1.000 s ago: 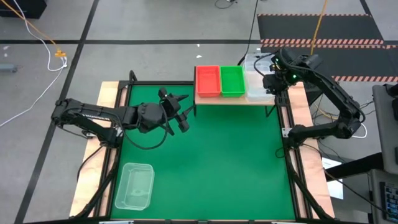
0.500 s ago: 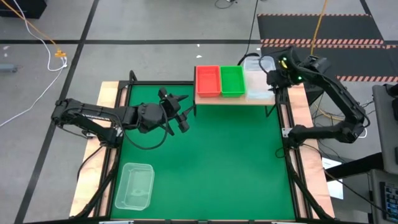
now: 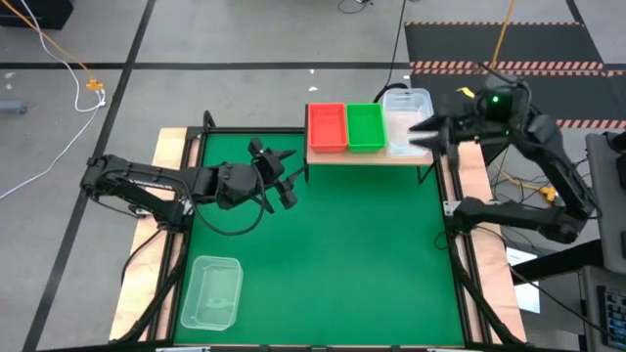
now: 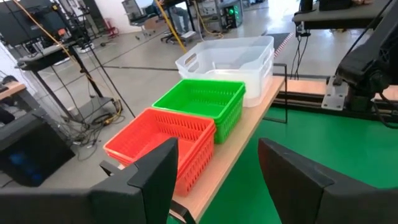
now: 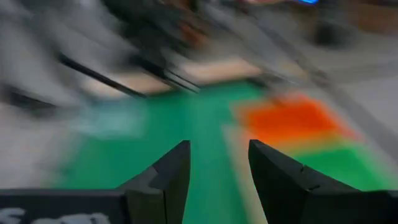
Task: Stack baskets on shelf by color
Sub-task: Stack the top transparent bin on the top of the transparent bin
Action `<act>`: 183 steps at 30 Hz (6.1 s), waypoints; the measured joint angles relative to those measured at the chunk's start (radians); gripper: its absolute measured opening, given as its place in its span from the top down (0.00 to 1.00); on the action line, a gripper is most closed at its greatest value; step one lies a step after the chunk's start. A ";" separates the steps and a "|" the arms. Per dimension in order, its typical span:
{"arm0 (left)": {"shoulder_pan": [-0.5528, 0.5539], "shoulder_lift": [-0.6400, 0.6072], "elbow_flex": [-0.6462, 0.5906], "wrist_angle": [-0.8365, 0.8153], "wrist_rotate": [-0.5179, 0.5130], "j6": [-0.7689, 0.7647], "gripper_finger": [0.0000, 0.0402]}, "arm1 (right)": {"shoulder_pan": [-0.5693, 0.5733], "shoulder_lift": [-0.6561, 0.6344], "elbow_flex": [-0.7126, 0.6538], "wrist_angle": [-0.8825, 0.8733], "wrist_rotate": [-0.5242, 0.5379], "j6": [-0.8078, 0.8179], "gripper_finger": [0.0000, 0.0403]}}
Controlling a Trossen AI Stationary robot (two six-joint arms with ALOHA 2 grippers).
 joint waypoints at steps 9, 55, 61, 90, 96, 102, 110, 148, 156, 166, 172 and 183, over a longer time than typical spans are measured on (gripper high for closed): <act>-0.076 -0.009 0.000 -0.360 -0.004 -0.315 0.45 | 0.284 -0.102 -0.364 0.494 0.011 0.361 0.64; -0.839 0.353 0.000 -0.470 0.869 -1.927 0.55 | 1.035 0.408 -0.973 1.769 0.532 -0.092 0.84; -0.844 0.383 0.003 -0.453 0.910 -1.976 0.40 | 1.003 0.407 -0.973 1.775 0.527 -0.109 0.75; -0.740 0.378 -0.001 -0.358 1.138 -1.838 0.79 | 1.004 0.408 -0.973 1.756 0.524 -0.141 0.74; -0.683 0.378 0.013 -0.247 1.120 -1.733 0.84 | 1.004 0.408 -0.973 1.760 0.525 -0.149 0.74; -0.672 0.378 0.111 -0.444 1.176 -1.704 0.90 | 1.004 0.408 -0.973 1.760 0.526 -0.152 0.74; -0.727 0.377 0.156 -0.726 1.036 -1.695 0.99 | 1.004 0.408 -0.973 1.746 0.525 -0.144 0.74; -0.300 0.380 0.010 -0.324 0.634 -1.280 0.80 | 1.004 0.408 -0.973 1.761 0.525 -0.153 0.74; -0.253 0.378 0.033 -0.422 0.787 -1.048 0.78 | 1.004 0.407 -0.973 1.662 0.589 -0.210 0.74; -0.287 0.378 0.032 -0.507 0.701 -0.924 0.88 | 1.004 0.407 -0.973 1.549 0.841 -0.265 0.74; -0.323 0.378 0.032 -0.526 0.696 -0.944 0.95 | 0.943 0.410 -0.945 1.461 0.881 -0.415 0.75; -0.326 0.378 0.032 -0.540 0.580 -1.000 0.96 | 0.758 0.440 -0.664 1.056 0.891 -0.243 0.78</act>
